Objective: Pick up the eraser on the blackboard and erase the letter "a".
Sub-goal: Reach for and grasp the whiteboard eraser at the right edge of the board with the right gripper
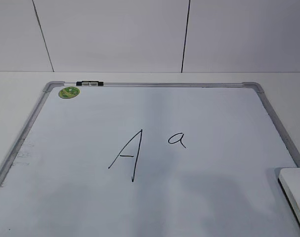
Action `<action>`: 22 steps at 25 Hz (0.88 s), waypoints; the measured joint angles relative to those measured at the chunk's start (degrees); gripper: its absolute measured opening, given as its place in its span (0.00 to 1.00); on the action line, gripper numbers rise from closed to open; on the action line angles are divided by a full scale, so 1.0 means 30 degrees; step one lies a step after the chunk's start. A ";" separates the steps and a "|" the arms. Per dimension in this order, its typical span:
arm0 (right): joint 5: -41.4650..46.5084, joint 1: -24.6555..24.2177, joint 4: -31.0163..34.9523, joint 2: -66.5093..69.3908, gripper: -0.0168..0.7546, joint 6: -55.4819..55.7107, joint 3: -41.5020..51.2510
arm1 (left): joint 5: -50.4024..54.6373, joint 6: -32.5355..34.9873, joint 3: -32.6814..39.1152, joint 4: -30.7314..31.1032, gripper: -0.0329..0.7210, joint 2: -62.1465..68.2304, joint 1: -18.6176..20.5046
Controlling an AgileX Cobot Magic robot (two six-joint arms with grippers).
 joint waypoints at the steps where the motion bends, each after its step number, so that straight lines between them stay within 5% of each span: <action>1: 0.0000 0.0000 0.0016 0.0000 0.75 0.0000 0.0000 | 0.0000 0.0000 0.0000 0.0000 0.36 0.0000 0.0000; 6: 0.0000 0.0000 0.0314 0.0000 0.89 -0.0310 0.0000 | 0.0000 0.0000 0.0000 0.0000 0.36 0.0000 0.0000; 22: -0.0280 0.0211 0.2105 0.7132 0.90 -0.2395 -0.2469 | 0.0000 0.0000 0.0000 -0.0027 0.35 0.0000 0.0000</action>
